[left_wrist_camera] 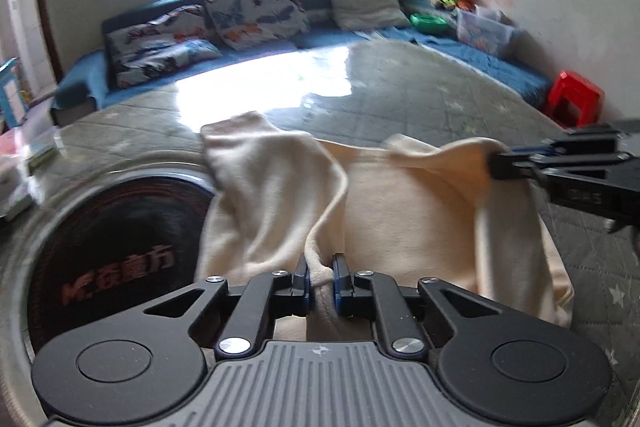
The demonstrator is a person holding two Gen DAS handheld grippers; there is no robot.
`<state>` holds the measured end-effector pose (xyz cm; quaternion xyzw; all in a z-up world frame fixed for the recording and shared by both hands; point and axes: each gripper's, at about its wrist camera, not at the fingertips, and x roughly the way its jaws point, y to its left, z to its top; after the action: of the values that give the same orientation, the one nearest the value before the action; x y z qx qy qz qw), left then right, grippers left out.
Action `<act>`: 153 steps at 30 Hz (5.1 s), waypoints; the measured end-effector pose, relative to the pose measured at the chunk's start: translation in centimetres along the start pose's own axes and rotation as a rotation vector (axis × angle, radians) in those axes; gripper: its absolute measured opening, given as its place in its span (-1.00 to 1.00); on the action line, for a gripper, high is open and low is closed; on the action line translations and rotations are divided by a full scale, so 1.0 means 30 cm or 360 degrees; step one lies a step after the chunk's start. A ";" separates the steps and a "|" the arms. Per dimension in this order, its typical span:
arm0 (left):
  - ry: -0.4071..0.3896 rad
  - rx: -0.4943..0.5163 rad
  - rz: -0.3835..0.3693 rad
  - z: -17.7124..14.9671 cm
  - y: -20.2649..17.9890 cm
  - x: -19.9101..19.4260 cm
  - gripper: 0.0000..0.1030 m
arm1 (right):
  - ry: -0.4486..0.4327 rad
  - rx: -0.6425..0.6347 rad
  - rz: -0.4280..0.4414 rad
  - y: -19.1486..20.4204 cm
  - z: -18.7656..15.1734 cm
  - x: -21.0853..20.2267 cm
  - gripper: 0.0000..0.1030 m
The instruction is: Fold clothes
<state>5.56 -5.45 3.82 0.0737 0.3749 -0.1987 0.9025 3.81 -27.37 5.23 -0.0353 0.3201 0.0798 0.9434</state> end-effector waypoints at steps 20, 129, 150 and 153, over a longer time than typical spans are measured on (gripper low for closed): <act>-0.0021 -0.0315 0.0192 -0.329 0.174 -0.371 -0.82 | -0.0134 0.0242 -0.0266 -0.176 -0.210 -0.357 -0.89; 0.0041 -0.0045 0.0293 0.042 0.336 0.131 -0.87 | 0.0191 -0.0169 -0.0002 0.034 0.090 0.222 -0.85; -0.0024 -0.0005 0.0346 0.051 0.340 0.095 -0.82 | 0.0197 -0.0375 0.0135 0.132 0.239 0.282 -0.77; -0.0037 0.0014 0.0310 0.030 0.309 0.054 -0.81 | 0.0228 -0.0480 0.0293 0.196 0.202 0.191 -0.64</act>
<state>11.03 2.24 3.17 0.1114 0.3547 -0.1126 0.9214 10.91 -20.13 6.45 -0.1526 0.3728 0.2102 0.8908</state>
